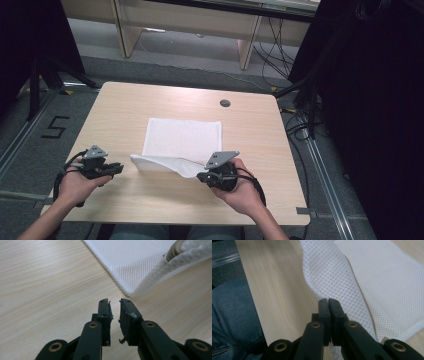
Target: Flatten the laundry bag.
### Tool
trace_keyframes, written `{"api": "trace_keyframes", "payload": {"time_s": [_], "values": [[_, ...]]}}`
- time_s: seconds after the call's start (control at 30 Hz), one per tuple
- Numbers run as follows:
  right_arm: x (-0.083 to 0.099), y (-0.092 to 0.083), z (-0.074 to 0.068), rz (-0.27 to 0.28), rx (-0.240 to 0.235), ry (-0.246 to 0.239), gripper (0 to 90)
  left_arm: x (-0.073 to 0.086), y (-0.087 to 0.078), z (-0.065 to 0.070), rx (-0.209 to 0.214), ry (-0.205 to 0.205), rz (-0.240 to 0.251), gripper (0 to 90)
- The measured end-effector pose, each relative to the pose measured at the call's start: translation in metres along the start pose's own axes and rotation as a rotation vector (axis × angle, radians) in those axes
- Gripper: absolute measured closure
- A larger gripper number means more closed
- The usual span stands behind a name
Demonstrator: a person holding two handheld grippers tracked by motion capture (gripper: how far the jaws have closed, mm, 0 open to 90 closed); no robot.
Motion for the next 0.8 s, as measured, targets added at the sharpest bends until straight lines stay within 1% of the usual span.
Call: {"api": "trace_keyframes", "payload": {"time_s": [0.03, 0.07, 0.1, 0.13, 0.17, 0.2, 0.23, 0.27, 0.3, 0.33, 0.37, 0.4, 0.43, 0.5, 0.53, 0.6, 0.63, 0.7, 0.8], "values": [[0.0, 0.001, 0.0, 0.003, -0.006, 0.01, 90.0, 0.0, 0.0, 0.0, 0.002, 0.002, 0.0, 77.9], [0.0, 0.001, 0.0, 0.003, -0.006, 0.01, 90.0, 0.0, 0.0, 0.0, 0.002, 0.002, 0.0, 77.8], [0.001, 0.002, 0.0, 0.004, 0.004, 0.014, 90.0, 0.0, -0.001, -0.001, 0.006, 0.021, -0.016, 77.8], [0.002, 0.003, 0.0, 0.003, -0.005, 0.0, 89.9, 0.0, -0.001, -0.001, 0.006, 0.018, -0.013, 77.7], [0.004, 0.003, 0.0, -0.015, -0.011, 0.011, 89.9, 0.0, -0.001, -0.001, 0.004, 0.017, -0.009, 77.7], [0.004, 0.003, 0.0, -0.015, -0.011, 0.011, 89.9, 0.0, -0.001, -0.001, 0.004, 0.017, -0.009, 77.6], [0.004, 0.003, 0.0, -0.026, -0.012, 0.027, 89.9, 0.0, -0.001, -0.001, 0.004, 0.016, -0.008, 77.6], [0.005, 0.005, 0.001, -0.011, -0.012, 0.008, 89.9, 0.0, -0.001, -0.001, 0.003, 0.016, -0.007, 77.5], [0.007, 0.006, 0.002, -0.017, -0.001, 0.003, 89.9, 0.0, -0.001, 0.0, -0.001, 0.013, 0.004, 77.4], [0.007, 0.006, 0.002, -0.017, -0.001, 0.003, 89.9, 0.0, -0.001, 0.0, -0.001, 0.013, 0.004, 77.3], [0.008, 0.006, 0.002, -0.027, -0.006, 0.012, 89.9, -0.001, -0.002, 0.0, 0.001, 0.011, 0.002, 77.3], [0.009, 0.005, 0.001, -0.043, -0.021, 0.029, 89.9, -0.001, -0.002, 0.0, 0.0, 0.012, 0.005, 77.0], [0.01, 0.007, 0.001, -0.036, -0.011, 0.017, 89.9, -0.001, 0.001, 0.002, -0.004, -0.015, 0.038, 76.8], [0.011, 0.007, 0.002, -0.038, -0.004, 0.021, 89.9, -0.001, 0.001, 0.002, -0.003, -0.012, 0.041, 76.7], [0.012, 0.007, 0.003, -0.044, -0.01, 0.003, 89.9, -0.001, 0.001, 0.002, -0.001, -0.009, 0.037, 76.2], [0.014, 0.007, 0.002, -0.062, -0.015, 0.025, 89.9, -0.001, 0.001, 0.002, -0.002, -0.011, 0.039, 75.7], [0.015, 0.009, 0.001, -0.058, -0.019, 0.039, 89.9, -0.001, 0.002, 0.003, -0.002, -0.012, 0.041, 75.2], [0.017, 0.009, 0.001, -0.064, -0.02, 0.03, 89.9, -0.001, 0.002, 0.003, -0.003, -0.015, 0.045, 74.4], [0.019, 0.011, 0.001, -0.073, -0.027, 0.039, 89.9, -0.002, 0.002, 0.003, -0.005, -0.022, 0.049, 74.1]]}}
Point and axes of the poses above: each handheld gripper's, and its own axes: y roughly forward along the jaws, x roughly out of its underside, z roughly to its right, the point moved 1 cm from there along y, roughly forward along the jaws, and after that the axes turned 6 degrees about -z, right-handed, at the moved point
